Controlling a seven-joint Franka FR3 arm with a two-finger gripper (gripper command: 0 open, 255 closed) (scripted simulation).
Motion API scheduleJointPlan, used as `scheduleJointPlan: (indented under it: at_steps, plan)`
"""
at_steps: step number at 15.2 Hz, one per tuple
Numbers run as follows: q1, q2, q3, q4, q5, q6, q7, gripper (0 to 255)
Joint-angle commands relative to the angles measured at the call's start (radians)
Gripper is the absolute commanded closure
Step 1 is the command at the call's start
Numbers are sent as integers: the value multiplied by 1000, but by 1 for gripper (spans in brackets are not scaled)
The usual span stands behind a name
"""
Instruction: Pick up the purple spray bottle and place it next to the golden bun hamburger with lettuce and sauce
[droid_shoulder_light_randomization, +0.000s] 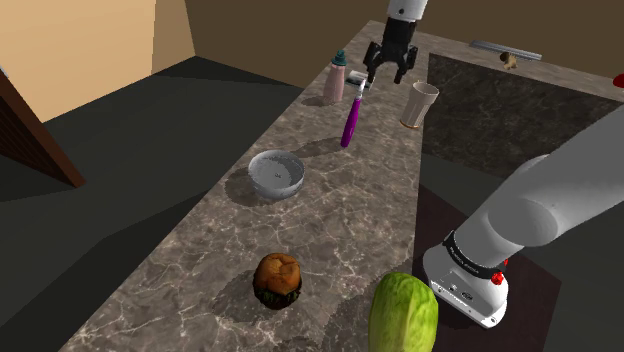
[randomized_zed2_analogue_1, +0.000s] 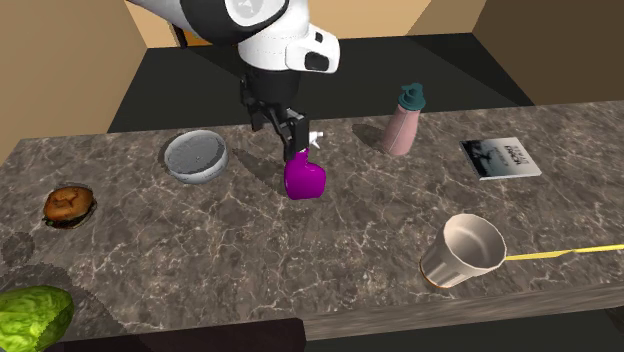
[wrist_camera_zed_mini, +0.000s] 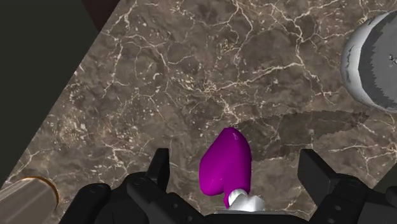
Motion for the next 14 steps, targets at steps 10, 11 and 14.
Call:
scheduleJointPlan:
  at_steps: [10,11,14]
  plan:
    - [-67,474,-57,314,193,15,-27,0]
    - [-78,517,-58,348,211,10,-27,0]
    - [-113,648,-56,460,262,-12,-25,0]
